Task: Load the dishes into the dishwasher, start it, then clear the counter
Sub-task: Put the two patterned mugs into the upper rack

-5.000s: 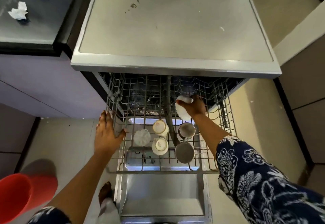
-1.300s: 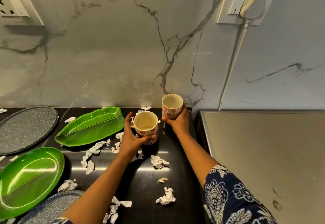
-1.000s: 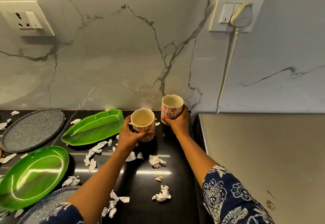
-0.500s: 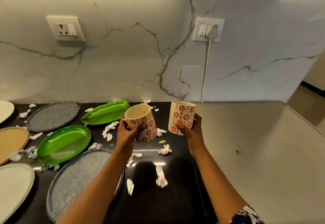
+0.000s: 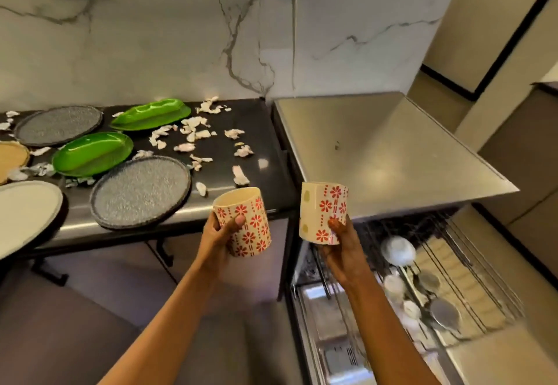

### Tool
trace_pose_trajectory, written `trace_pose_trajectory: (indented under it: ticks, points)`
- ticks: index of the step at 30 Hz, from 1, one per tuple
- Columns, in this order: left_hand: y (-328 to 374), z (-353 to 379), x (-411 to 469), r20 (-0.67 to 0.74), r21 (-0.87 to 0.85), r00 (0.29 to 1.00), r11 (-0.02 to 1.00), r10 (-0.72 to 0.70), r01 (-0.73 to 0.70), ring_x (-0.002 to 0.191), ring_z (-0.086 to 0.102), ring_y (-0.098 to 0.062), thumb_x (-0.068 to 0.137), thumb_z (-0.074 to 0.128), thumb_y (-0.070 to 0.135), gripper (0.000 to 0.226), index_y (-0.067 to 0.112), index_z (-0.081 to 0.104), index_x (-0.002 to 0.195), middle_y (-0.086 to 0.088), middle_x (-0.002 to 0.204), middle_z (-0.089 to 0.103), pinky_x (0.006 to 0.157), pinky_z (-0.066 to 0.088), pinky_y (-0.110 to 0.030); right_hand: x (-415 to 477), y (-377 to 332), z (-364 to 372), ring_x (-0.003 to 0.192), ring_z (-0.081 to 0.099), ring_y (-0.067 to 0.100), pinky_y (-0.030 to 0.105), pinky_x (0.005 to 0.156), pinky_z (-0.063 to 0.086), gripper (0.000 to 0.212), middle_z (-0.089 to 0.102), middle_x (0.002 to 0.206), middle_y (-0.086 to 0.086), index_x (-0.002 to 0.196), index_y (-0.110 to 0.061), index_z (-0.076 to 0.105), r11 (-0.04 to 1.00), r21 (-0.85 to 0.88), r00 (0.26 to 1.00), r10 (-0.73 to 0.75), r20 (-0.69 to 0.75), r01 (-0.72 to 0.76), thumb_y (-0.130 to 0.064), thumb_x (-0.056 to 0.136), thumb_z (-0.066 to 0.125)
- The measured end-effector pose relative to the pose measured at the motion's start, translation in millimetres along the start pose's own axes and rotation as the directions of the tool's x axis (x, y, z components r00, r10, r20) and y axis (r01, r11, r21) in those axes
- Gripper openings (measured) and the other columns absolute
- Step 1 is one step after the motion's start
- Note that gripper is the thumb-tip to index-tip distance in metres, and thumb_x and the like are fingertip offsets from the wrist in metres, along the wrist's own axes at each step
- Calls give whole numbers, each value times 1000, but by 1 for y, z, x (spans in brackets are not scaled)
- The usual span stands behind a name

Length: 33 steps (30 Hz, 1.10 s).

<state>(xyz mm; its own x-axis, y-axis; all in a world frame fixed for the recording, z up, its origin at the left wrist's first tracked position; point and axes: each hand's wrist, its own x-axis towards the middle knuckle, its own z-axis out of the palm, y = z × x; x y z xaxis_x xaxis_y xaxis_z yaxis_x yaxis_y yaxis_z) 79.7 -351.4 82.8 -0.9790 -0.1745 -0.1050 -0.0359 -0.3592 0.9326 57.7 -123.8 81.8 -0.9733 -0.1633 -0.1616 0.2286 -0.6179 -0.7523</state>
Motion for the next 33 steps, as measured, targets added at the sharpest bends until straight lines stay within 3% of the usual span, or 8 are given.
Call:
trace_pose_trajectory:
  ticks: [8, 13, 19, 21, 25, 27, 30, 33]
  points:
    - [-50, 50, -65, 106, 19, 986, 992, -128, 127, 97, 68, -24, 31, 90, 56, 97, 22, 56, 115, -6, 106, 71, 70, 57, -38, -80, -29, -87, 89, 68, 22, 34, 65, 58, 97, 66, 105, 10, 122, -12, 51, 999, -1, 987, 32, -155, -33, -40, 39, 93]
    - [-89, 87, -90, 70, 22, 973, 975, -220, 219, 105, 64, -30, 30, 91, 55, 99, 23, 54, 117, -11, 114, 66, 81, 55, -50, -111, -62, -165, 99, 66, 27, 38, 70, 59, 109, 63, 115, 14, 125, -10, 47, 995, -81, 923, 18, -384, -53, -44, 32, 92]
    - [-138, 140, -124, -35, 21, 964, 964, -263, 264, 105, 64, -30, 31, 90, 57, 107, 20, 50, 123, -10, 113, 66, 79, 55, -48, -104, -104, -239, 99, 60, 32, 40, 72, 56, 55, 55, 125, 17, 123, -15, 41, 880, -367, 867, 92, -490, -301, -16, 78, 73]
    - [-150, 154, -133, -93, -2, 959, 963, -268, 269, 107, 62, -33, 31, 90, 56, 113, 15, 48, 128, -13, 117, 64, 80, 55, -49, -83, -110, -254, 93, 60, 27, 32, 61, 55, 57, 55, 123, 14, 129, -11, 41, 763, -547, 887, 71, -457, -343, -14, 81, 71]
    - [-169, 168, -143, -180, -32, 945, 962, -274, 273, 101, 65, -27, 26, 89, 59, 120, 14, 47, 130, -11, 116, 64, 76, 56, -45, -28, -101, -274, 106, 57, 31, 41, 84, 52, 78, 56, 124, 14, 131, -10, 43, 108, -922, 928, 61, -367, -372, -40, 68, 79]
    - [-175, 169, -144, -212, -46, 937, 960, -278, 275, 101, 64, -27, 26, 89, 61, 122, 13, 47, 130, -12, 116, 64, 78, 55, -47, -3, -91, -274, 114, 52, 35, 41, 88, 49, 93, 50, 129, 16, 138, -9, 33, -85, -939, 936, 97, -339, -332, -44, 65, 80]
    - [-182, 163, -135, -251, -40, 928, 961, -275, 274, 103, 64, -29, 28, 88, 62, 115, 17, 50, 126, -12, 116, 64, 82, 54, -50, 30, -68, -267, 122, 44, 38, 44, 96, 45, 108, 43, 135, 20, 144, -10, 19, -284, -913, 940, 91, -329, -292, -47, 63, 81]
    - [-188, 153, -118, -269, -61, 919, 958, -288, 282, 104, 62, -30, 28, 88, 60, 104, 22, 53, 119, -9, 112, 65, 85, 52, -53, 52, -47, -265, 129, 35, 39, 43, 102, 37, 111, 35, 142, 21, 146, -10, 13, -327, -886, 924, 83, -373, -328, -46, 65, 81]
